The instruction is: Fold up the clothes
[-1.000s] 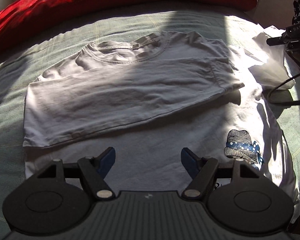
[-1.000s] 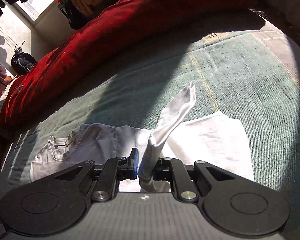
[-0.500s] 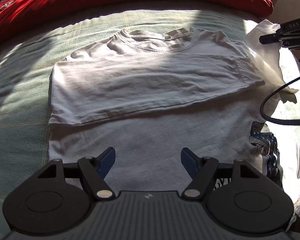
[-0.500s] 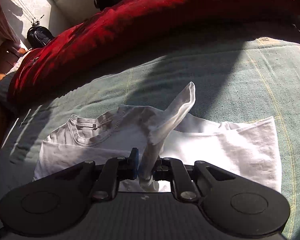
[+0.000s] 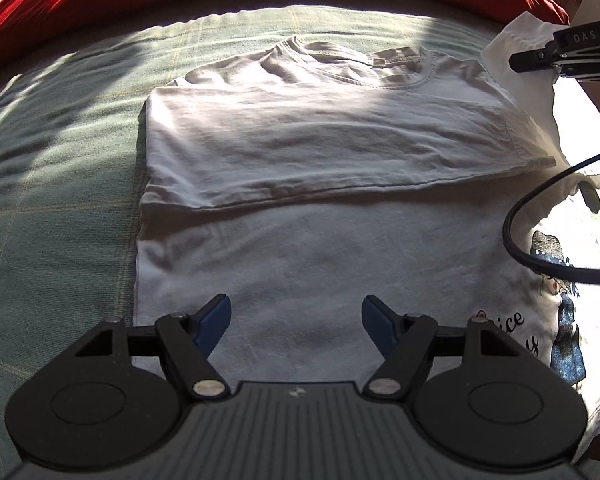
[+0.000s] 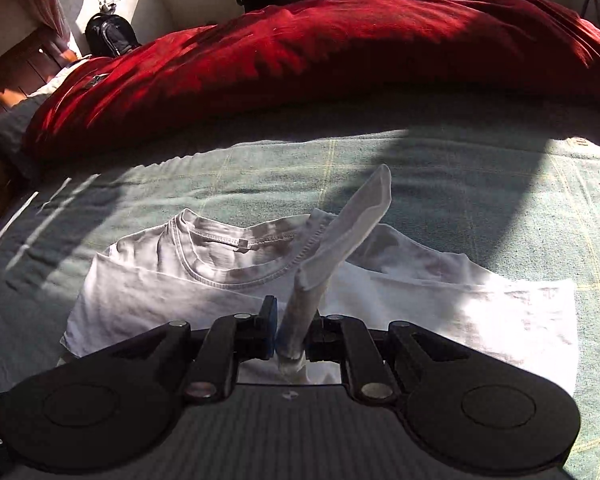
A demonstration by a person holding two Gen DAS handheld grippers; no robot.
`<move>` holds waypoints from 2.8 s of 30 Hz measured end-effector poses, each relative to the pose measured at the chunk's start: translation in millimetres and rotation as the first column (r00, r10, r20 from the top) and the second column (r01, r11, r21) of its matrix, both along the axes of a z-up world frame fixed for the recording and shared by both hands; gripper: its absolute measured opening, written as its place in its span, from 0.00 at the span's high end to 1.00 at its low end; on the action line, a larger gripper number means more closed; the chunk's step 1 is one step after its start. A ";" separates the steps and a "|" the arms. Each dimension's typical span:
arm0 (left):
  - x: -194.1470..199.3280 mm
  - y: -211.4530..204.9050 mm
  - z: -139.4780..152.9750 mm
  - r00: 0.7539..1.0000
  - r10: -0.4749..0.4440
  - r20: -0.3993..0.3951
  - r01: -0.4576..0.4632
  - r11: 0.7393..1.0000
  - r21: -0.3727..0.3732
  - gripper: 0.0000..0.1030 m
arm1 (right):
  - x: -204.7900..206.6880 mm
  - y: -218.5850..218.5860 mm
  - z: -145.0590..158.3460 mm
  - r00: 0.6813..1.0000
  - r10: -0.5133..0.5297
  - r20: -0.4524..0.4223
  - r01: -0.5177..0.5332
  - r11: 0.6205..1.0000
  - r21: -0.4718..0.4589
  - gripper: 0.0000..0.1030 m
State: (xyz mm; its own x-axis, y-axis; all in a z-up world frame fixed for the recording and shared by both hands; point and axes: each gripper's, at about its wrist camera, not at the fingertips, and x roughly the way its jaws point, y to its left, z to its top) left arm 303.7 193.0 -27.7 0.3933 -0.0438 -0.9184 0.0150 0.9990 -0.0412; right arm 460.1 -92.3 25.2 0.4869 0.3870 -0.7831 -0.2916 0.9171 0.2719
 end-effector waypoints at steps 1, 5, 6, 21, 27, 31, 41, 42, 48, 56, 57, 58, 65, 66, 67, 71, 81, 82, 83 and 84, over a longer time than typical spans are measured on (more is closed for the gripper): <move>-0.5 1.8 -0.1 1.000 0.001 -0.001 -0.001 1.000 0.000 0.30 | -2.0 6.8 0.4 1.000 0.015 0.008 -0.015 1.000 -0.010 0.86; -3.3 6.1 -0.3 1.000 0.013 0.000 -0.013 1.000 -0.001 0.30 | -9.2 31.8 1.0 0.997 0.071 0.031 -0.069 0.997 -0.041 0.86; -4.3 7.0 -0.4 1.000 0.015 0.000 -0.015 1.000 -0.002 0.30 | -10.7 37.0 1.2 0.996 0.082 0.034 -0.081 0.996 -0.046 0.86; -18.1 18.1 -4.2 0.999 0.048 -0.012 -0.048 0.999 -0.016 0.30 | -18.2 102.6 3.6 0.972 0.221 0.077 -0.215 0.973 -0.082 0.86; -22.6 25.0 -5.6 0.998 0.066 -0.016 -0.066 0.998 -0.019 0.30 | -23.8 126.3 -2.4 0.956 0.283 0.075 -0.276 0.956 -0.099 0.86; -26.3 29.1 -6.8 0.997 0.075 -0.019 -0.076 0.997 -0.022 0.30 | -26.2 136.5 -5.7 0.950 0.305 0.067 -0.298 0.949 -0.100 0.85; -32.2 41.7 -7.1 0.994 0.105 -0.021 -0.106 0.994 -0.025 0.30 | -27.5 159.4 -11.0 0.934 0.354 0.056 -0.349 0.933 -0.083 0.85; -32.7 42.7 -7.3 0.994 0.107 -0.021 -0.108 0.994 -0.025 0.30 | -28.8 163.1 -12.7 0.929 0.367 0.050 -0.363 0.928 -0.084 0.85; -36.3 48.5 -8.0 0.992 0.123 -0.025 -0.123 0.992 -0.025 0.30 | -34.3 178.0 -28.8 0.908 0.418 0.005 -0.416 0.904 -0.101 0.85; -38.9 53.8 -8.9 0.990 0.136 -0.027 -0.137 0.990 -0.030 0.30 | -35.7 192.6 -38.5 0.900 0.436 -0.008 -0.435 0.894 -0.106 0.84; -39.1 54.2 -9.0 0.990 0.137 -0.027 -0.138 0.990 -0.030 0.30 | -35.4 194.5 -39.5 0.899 0.439 -0.009 -0.437 0.893 -0.109 0.84; -39.3 54.7 -9.1 0.990 0.139 -0.026 -0.140 0.990 -0.030 0.30 | -34.9 195.7 -40.3 0.899 0.439 -0.009 -0.437 0.893 -0.111 0.84; -41.0 57.3 -10.2 0.989 0.149 -0.022 -0.149 0.988 -0.030 0.30 | -31.0 200.9 -45.5 0.906 0.424 -0.002 -0.421 0.900 -0.115 0.84; -41.4 57.4 -10.4 0.988 0.150 -0.022 -0.151 0.988 -0.030 0.30 | -30.9 201.4 -45.1 0.907 0.421 0.002 -0.418 0.901 -0.115 0.84; -41.8 57.5 -10.7 0.988 0.151 -0.022 -0.152 0.988 -0.031 0.30 | -30.8 201.9 -44.7 0.908 0.419 0.006 -0.415 0.902 -0.115 0.84; -42.4 57.8 -11.0 0.988 0.155 -0.021 -0.155 0.987 -0.032 0.30 | -30.3 205.7 -46.6 0.910 0.414 0.011 -0.409 0.904 -0.126 0.84; -48.1 62.8 -6.9 0.982 0.187 0.004 -0.186 0.982 -0.039 0.30 | -39.2 212.2 -36.7 0.906 0.409 0.108 -0.387 0.904 -0.181 0.84; -48.7 64.0 -6.8 0.982 0.190 0.002 -0.190 0.981 -0.040 0.30 | -40.3 211.2 -32.7 0.907 0.400 0.130 -0.374 0.909 -0.185 0.84; -49.2 65.2 -6.6 0.981 0.193 0.001 -0.193 0.980 -0.042 0.30 | -41.4 210.3 -28.6 0.908 0.391 0.151 -0.362 0.913 -0.188 0.84; -49.8 65.8 -6.9 0.981 0.195 0.001 -0.195 0.980 -0.040 0.30 | -42.2 209.0 -24.6 0.909 0.379 0.172 -0.348 0.919 -0.185 0.84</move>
